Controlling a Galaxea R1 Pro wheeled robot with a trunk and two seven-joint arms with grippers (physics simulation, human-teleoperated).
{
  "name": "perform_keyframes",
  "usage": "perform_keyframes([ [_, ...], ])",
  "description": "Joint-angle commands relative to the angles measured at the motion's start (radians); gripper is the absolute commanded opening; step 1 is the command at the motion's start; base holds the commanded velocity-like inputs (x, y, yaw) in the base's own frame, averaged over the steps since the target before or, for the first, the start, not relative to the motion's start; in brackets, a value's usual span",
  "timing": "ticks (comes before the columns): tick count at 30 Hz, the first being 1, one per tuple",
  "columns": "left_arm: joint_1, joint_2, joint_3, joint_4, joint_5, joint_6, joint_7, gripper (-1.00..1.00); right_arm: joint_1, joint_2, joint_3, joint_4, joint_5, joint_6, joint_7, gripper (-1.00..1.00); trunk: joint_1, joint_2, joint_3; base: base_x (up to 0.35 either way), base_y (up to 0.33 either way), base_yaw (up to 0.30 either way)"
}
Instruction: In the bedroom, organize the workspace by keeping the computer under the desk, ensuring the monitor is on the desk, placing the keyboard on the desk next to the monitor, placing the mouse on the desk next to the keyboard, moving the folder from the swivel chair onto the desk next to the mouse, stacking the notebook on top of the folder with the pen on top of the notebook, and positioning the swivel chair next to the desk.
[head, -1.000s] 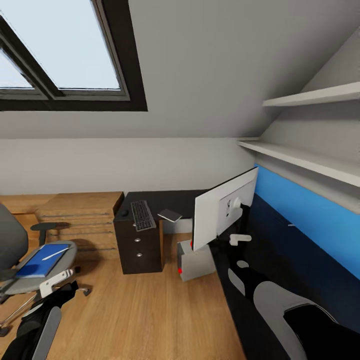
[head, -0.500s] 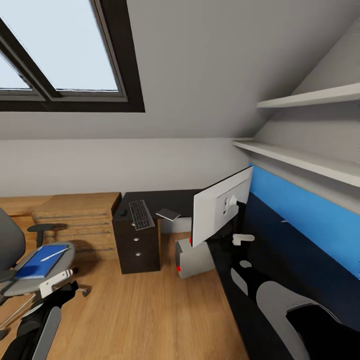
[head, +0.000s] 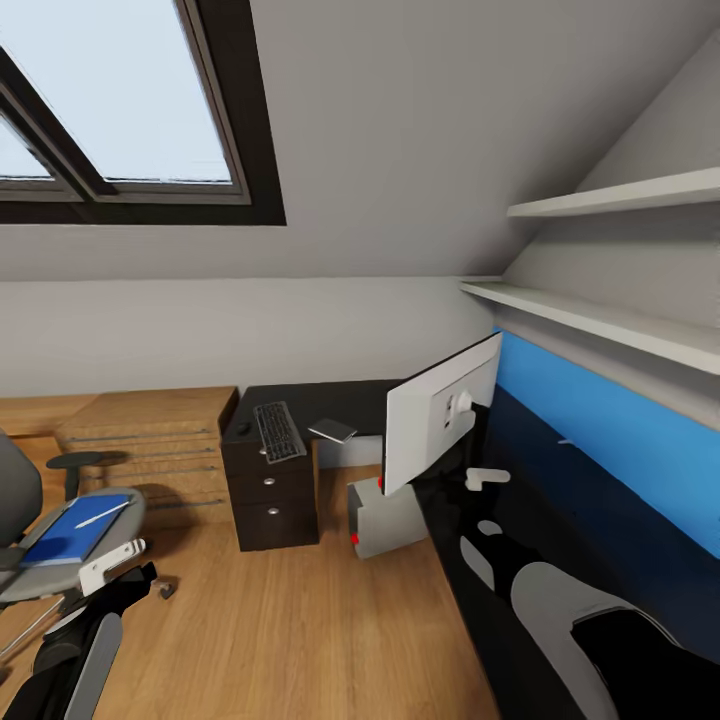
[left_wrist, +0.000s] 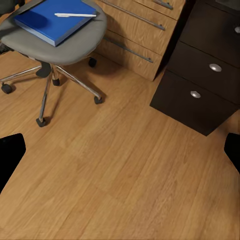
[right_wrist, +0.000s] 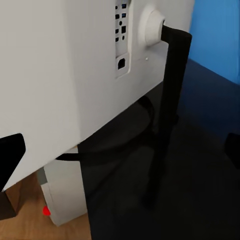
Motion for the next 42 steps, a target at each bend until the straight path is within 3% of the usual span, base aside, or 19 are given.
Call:
perform_keyframes([
  [1, 0.0, 0.001, -0.001, -0.001, 0.01, 0.003, 0.007, 1.0, -0.001, -0.001, 0.008, 0.001, -0.009, -0.005, -0.004, 1.0, 0.001, -0.001, 0.0, 0.167, 0.256, -0.235],
  [14, 0.0, 0.001, -0.001, -0.001, 0.01, 0.003, 0.007, 1.0, -0.001, -0.004, 0.008, 0.001, -0.009, -0.022, -0.004, 1.0, 0.001, -0.001, 0.01, 0.166, 0.166, -0.236],
  [29, 0.0, -0.002, -0.002, 0.0, 0.009, 0.002, 0.007, 1.0, -0.001, -0.008, 0.007, 0.007, -0.009, -0.054, -0.005, 1.0, 0.001, -0.001, 0.011, 0.091, 0.184, -0.026],
  [42, 0.0, -0.005, -0.018, -0.001, 0.006, -0.001, 0.007, 1.0, -0.001, -0.057, 0.006, 0.013, -0.011, -0.055, -0.005, 1.0, 0.001, -0.001, 0.011, 0.013, 0.035, 0.0],
])
